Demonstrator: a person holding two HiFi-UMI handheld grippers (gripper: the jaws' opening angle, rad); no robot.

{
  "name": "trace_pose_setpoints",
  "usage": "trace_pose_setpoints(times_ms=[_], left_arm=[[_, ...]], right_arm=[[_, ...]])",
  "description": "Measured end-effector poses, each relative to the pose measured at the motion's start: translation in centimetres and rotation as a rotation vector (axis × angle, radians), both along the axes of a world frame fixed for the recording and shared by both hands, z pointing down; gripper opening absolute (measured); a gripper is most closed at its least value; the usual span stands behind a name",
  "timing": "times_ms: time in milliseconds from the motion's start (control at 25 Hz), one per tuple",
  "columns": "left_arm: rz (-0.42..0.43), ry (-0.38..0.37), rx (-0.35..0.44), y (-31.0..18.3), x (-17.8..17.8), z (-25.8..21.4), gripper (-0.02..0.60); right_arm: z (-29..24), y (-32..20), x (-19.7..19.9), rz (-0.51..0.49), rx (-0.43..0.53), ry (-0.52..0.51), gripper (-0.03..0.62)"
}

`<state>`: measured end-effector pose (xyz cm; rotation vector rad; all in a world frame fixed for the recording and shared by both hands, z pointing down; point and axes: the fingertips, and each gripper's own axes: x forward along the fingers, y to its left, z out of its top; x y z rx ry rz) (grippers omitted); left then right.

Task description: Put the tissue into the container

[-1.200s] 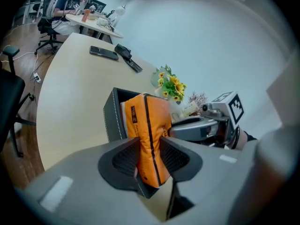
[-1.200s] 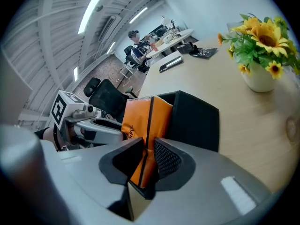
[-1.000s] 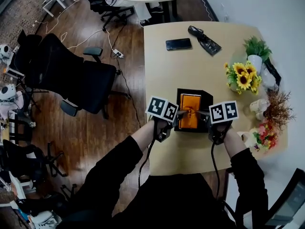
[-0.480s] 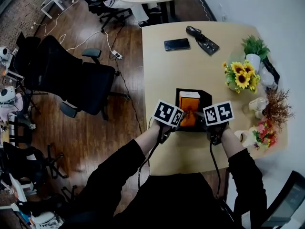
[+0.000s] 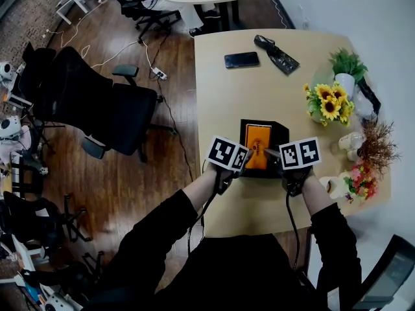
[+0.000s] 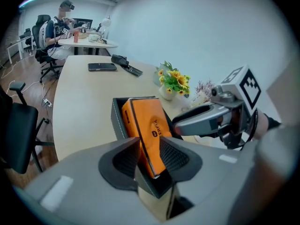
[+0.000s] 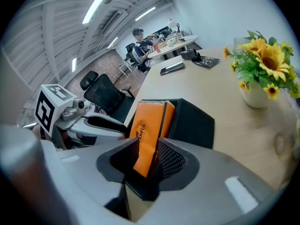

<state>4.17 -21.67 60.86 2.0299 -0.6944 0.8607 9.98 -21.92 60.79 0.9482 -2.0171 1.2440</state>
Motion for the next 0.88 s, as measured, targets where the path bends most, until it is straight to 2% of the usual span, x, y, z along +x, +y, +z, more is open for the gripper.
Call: trace_pose_setpoints(times_ms=[360,520,680,880], left_arm=[[-0.016,0.029,0.038,0.0,-0.1,-0.9,0.112],[-0.02,0.072,0.11,-0.1,0.2,-2.0,0.112],[0.014,0.07,0.195,0.2,0.0,-3.2,0.112],[0.025,0.118,0.257,1.8,-0.3,-5.0,0.112]], right_arm=[[-0.9,-0.1,0.1,0.026,0.054,-0.016,0.129],[-1.9,0.0,0.0,0.027,0.11,-0.011,0.127],[-3.2,0.2,-0.1,0.02,0.181,0.02,0.127],[-5.1,1.0,-0.2,0.06,0.268,0.005,0.123]])
